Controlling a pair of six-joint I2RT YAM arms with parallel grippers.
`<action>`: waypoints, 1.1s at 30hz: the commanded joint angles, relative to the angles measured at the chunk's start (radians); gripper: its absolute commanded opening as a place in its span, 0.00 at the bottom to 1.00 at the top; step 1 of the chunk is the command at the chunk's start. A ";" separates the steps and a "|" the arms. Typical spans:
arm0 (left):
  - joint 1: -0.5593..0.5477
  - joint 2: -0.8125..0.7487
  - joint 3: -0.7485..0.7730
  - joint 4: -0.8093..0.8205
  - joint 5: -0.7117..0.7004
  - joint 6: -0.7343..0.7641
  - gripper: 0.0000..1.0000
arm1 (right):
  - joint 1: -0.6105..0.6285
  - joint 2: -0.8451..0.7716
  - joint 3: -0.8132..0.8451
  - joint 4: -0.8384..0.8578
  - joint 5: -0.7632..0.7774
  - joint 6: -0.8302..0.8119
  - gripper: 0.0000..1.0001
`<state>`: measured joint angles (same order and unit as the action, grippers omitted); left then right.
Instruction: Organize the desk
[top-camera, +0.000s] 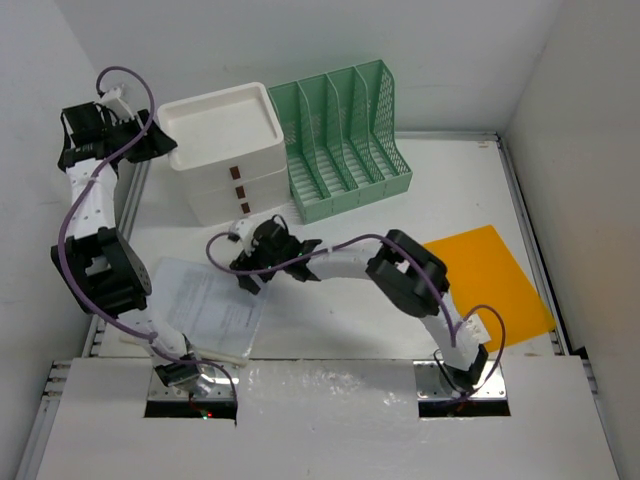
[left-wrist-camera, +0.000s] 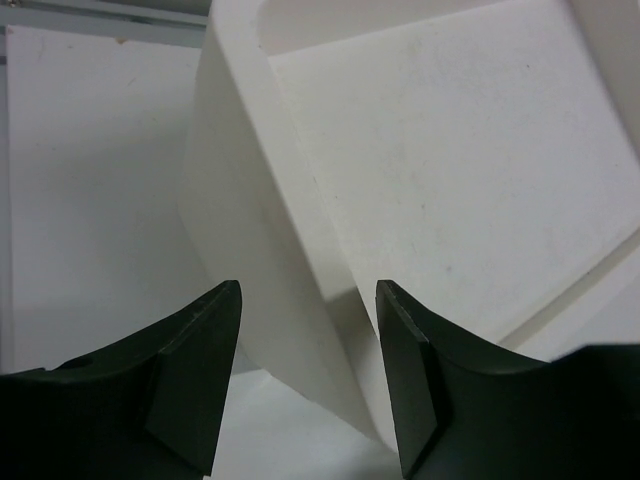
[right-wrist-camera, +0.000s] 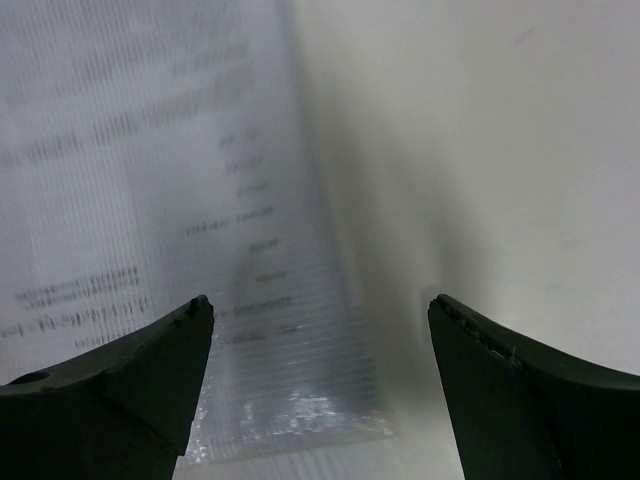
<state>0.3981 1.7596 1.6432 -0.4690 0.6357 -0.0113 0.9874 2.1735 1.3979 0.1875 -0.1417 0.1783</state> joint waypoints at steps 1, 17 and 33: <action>-0.002 -0.141 0.026 -0.057 -0.024 0.102 0.54 | 0.030 0.064 0.090 -0.219 -0.002 -0.045 0.86; -0.028 -0.247 0.004 -0.626 0.173 0.768 0.49 | 0.053 -0.013 -0.109 -0.194 -0.052 -0.083 0.00; -0.425 -0.394 -0.483 -0.668 0.146 1.494 0.94 | 0.053 -0.514 -0.464 0.202 -0.130 -0.467 0.00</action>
<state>0.0044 1.3872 1.1797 -1.1965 0.7120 1.3106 1.0313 1.6947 0.9325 0.3290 -0.1959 -0.2028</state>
